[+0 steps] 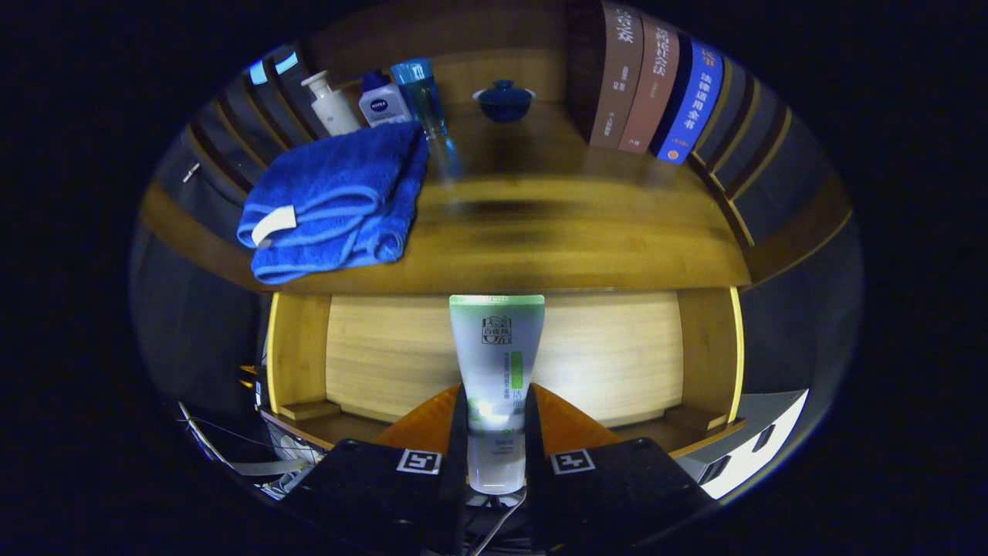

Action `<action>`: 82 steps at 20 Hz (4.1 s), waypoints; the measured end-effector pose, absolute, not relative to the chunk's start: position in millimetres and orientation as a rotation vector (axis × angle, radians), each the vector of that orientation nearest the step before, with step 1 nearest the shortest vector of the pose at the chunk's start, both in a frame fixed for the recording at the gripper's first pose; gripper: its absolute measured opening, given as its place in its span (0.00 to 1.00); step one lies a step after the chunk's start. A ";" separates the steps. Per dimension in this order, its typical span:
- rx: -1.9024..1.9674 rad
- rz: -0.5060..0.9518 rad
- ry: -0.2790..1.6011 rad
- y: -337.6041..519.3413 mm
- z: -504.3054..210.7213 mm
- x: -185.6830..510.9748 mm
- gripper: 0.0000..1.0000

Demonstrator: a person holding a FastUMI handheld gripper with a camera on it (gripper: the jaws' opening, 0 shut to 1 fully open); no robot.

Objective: Pull open the drawer, take out the items inside it, and place them on the countertop above the cabinet.

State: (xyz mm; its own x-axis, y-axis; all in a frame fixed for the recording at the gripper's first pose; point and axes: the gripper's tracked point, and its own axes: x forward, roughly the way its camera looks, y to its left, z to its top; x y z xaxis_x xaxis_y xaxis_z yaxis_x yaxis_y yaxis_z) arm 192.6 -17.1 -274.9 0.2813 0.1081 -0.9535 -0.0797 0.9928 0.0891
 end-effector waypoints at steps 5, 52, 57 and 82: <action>0.025 0.088 1.255 -16.2 -261.6 267.9 0.36; 0.141 0.035 0.323 -23.0 -103.6 162.8 1.00; 0.104 0.013 0.085 -24.3 -93.7 95.9 1.00; 0.026 0.068 0.181 -9.4 -343.9 59.8 0.98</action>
State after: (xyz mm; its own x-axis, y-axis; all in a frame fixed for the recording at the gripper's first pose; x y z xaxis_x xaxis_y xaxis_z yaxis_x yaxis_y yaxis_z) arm 59.8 -9.4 -343.9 0.9814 0.0704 -0.1787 -0.0656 0.9973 0.0322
